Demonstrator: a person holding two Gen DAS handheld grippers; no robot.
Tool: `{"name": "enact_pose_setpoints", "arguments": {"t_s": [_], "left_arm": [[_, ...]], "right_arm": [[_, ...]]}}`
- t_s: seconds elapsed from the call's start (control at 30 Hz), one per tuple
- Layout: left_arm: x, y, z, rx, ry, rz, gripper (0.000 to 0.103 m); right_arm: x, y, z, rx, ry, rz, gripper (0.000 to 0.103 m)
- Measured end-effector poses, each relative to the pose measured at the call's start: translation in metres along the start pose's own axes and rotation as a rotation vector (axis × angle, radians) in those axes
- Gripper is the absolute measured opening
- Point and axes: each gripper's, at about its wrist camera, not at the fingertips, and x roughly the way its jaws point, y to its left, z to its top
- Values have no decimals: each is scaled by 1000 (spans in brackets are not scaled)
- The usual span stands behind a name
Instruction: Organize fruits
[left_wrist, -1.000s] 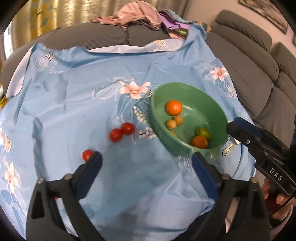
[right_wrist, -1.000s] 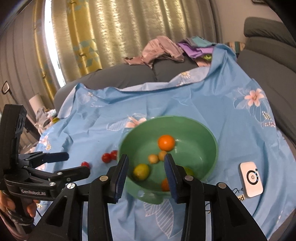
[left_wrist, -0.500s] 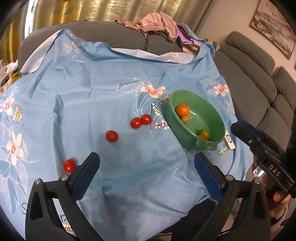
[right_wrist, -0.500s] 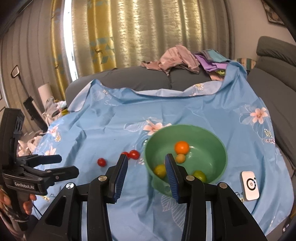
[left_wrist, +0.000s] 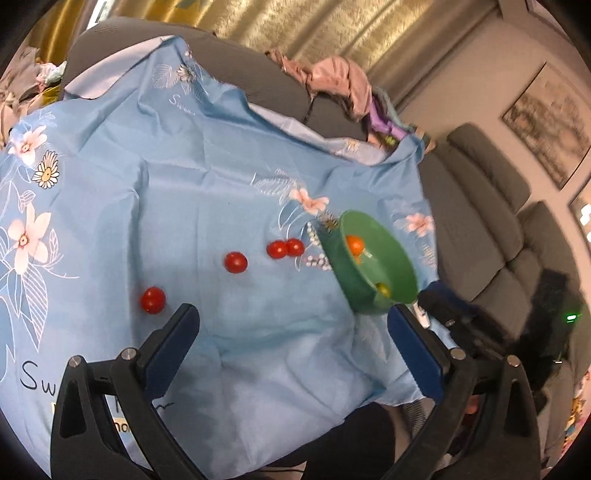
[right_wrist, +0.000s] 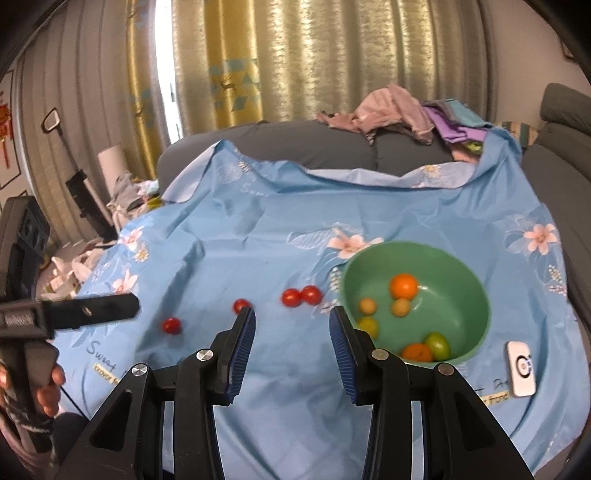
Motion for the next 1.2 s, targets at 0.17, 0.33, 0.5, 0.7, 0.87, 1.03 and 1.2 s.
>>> {"name": "enact_pose_setpoints", "arguments": {"t_s": [0.17,0.33,0.5,0.7,0.87,1.03,1.2], "left_arm": [[-35,10,-6,59,-178,-24,102],[-20,19,-11,139,-73,58,102],[10,33,-17,167,4,255,102],[29,42,-21,274,67,336,101],[36,39,-24,355,91,303,92],[52,40,-20,390,148,282,67],[75,48,-10,373,209,289,55]], "right_arm": [[6,7,-4,-1,16,32,42],[15,6,-6,15,37,52,42],[32,11,-12,11,83,84,42],[51,16,-19,-13,129,106,42],[69,19,-21,-14,163,135,42],[84,21,-22,-18,188,156,42],[96,19,-22,-13,205,173,42]]}}
